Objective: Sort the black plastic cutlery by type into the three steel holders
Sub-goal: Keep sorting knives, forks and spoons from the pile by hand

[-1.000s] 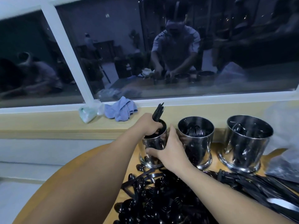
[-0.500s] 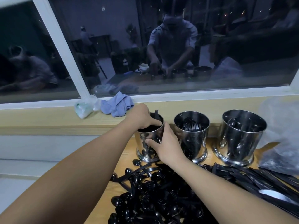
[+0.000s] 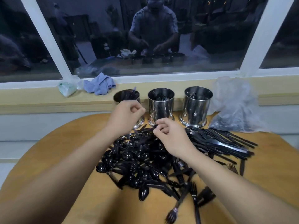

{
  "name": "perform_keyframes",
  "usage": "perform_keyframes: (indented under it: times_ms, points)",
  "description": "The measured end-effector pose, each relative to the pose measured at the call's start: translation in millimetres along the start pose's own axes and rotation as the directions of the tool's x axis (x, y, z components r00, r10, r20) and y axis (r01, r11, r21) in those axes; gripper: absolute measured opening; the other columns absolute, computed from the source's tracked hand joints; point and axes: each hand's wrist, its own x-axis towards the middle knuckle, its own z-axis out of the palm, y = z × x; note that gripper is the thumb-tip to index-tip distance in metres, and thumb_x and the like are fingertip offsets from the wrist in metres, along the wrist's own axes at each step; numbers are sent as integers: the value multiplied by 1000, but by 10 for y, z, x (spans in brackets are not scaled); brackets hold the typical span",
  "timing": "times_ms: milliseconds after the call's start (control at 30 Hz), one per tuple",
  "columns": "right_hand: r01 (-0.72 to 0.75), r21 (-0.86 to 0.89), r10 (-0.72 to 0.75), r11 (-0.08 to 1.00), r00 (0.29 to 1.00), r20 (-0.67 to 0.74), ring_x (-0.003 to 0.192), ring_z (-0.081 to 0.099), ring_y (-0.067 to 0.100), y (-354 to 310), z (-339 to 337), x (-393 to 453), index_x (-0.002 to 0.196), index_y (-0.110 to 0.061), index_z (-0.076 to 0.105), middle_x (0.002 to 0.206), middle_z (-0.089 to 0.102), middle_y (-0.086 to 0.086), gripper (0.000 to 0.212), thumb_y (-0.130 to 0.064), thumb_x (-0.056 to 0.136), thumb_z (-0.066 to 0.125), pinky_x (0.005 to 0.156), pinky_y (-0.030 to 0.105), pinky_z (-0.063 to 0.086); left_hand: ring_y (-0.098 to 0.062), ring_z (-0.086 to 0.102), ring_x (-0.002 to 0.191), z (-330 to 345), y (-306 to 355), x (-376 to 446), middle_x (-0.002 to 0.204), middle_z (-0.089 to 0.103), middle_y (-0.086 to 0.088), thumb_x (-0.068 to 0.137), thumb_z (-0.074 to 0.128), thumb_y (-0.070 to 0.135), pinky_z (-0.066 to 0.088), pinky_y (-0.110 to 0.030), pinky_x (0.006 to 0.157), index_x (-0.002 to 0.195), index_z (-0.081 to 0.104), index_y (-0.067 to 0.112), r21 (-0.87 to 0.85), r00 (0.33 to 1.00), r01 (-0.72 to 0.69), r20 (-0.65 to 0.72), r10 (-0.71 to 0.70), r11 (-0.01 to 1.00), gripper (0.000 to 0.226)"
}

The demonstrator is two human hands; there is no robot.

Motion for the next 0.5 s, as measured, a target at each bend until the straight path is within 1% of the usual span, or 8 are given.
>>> perform_keyframes:
  times_ms: [33, 100, 133, 200, 267, 367, 433, 500]
  points:
    - [-8, 3, 8, 1000, 1000, -18, 91, 67, 1, 80, -88, -174, 122, -30, 72, 103, 72, -11, 20, -32, 102, 74, 89, 24, 57, -3, 54, 59, 111, 67, -228, 66, 67, 10, 104, 75, 32, 45, -26, 58, 82, 76, 29, -42, 999, 8, 38, -6, 999, 23]
    - [-30, -25, 29, 999, 999, -40, 86, 64, -4, 214, -242, -530, 108, -32, 75, 96, 72, -12, 7, -30, 101, 74, 79, 12, 49, -3, 57, 63, 342, 168, -669, 74, 72, 6, 104, 74, 34, 47, -23, 61, 83, 76, 29, -108, 991, 45, 128, -31, 993, 22]
    - [-46, -40, 44, 998, 998, -44, 83, 63, -5, 275, -304, -708, 103, -34, 75, 93, 72, -12, 4, -30, 101, 75, 75, 10, 47, -3, 58, 63, 455, 206, -884, 76, 74, 4, 105, 74, 35, 48, -22, 63, 84, 77, 29, -134, 985, 73, 165, -50, 988, 22]
    - [-66, -63, 63, 996, 997, -53, 77, 63, -3, 415, -394, -1039, 97, -35, 74, 89, 72, -12, 7, -29, 101, 75, 71, 11, 46, -5, 61, 65, 660, 265, -1268, 79, 76, 4, 105, 73, 37, 52, -25, 68, 84, 77, 29, -177, 973, 126, 215, -86, 976, 23]
    - [-83, -75, 79, 994, 995, -61, 76, 63, 0, 542, -455, -1362, 97, -35, 74, 86, 71, -11, 8, -29, 101, 75, 70, 14, 48, -5, 59, 64, 847, 294, -1603, 78, 75, 3, 105, 73, 36, 52, -29, 68, 84, 77, 29, -207, 967, 171, 224, -123, 963, 23]
    - [-112, -132, 99, 985, 990, -103, 75, 62, 4, 743, -478, -1787, 96, -34, 73, 83, 70, -11, 7, -30, 101, 75, 67, 20, 48, -6, 54, 60, 1082, 280, -2050, 74, 70, 4, 105, 73, 33, 51, -32, 62, 84, 76, 29, -237, 975, 192, 160, -156, 952, 21]
    - [-122, -177, 101, 977, 987, -122, 72, 60, 7, 861, -455, -2027, 94, -34, 72, 80, 67, -10, 8, -30, 100, 76, 65, 24, 49, -5, 51, 59, 1225, 231, -2316, 67, 63, 11, 105, 74, 33, 47, -30, 60, 84, 74, 29, -243, 976, 200, 138, -170, 949, 22]
    - [-128, -264, 87, 956, 983, -161, 69, 57, 10, 973, -409, -2229, 89, -33, 67, 75, 62, -9, 14, -36, 97, 79, 62, 31, 51, -5, 51, 61, 1337, 191, -2517, 69, 61, 16, 104, 77, 37, 48, -31, 60, 84, 73, 32, -213, 976, 200, 133, -174, 956, 20]
